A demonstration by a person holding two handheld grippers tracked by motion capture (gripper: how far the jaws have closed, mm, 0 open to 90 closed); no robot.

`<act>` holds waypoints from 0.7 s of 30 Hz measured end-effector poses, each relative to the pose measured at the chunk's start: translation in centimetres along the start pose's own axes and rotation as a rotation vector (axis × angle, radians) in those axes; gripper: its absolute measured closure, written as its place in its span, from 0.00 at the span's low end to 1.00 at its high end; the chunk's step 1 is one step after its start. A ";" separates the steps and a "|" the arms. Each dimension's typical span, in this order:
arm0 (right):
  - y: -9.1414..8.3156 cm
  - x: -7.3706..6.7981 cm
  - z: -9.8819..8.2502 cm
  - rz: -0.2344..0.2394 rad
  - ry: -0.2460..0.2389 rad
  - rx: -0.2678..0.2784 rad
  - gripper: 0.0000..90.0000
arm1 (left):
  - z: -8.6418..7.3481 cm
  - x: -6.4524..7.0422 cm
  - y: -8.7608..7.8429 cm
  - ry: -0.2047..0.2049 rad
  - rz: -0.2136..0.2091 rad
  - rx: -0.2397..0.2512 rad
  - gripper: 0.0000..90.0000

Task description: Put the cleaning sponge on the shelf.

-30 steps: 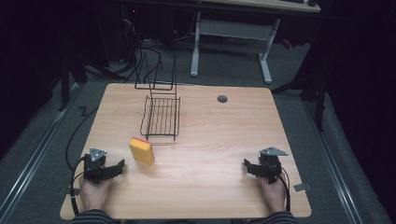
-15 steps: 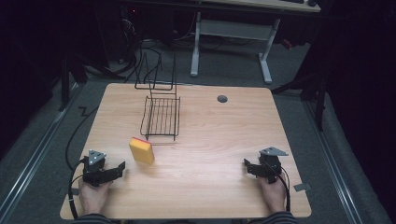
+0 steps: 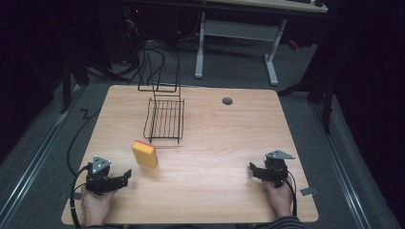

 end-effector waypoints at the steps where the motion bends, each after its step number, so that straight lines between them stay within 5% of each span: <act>1: 0.0 0.0 0.0 0.000 0.000 0.000 0.25 | 0.1 0.3 -0.1 0.010 -0.009 -0.001 0.13; 21: 0.0 0.0 0.0 0.000 0.000 0.000 0.25 | 0.5 3.2 0.0 0.034 -0.080 -0.006 0.05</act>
Point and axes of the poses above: each handheld gripper's, and its own axes: y roughly forward along the jaws, z roughly out of its top, x roughly to its right, the point moved 4 cm from there along y, roughly forward along the jaws, and after that the axes turned 8 degrees about x, right-handed, at the moved point
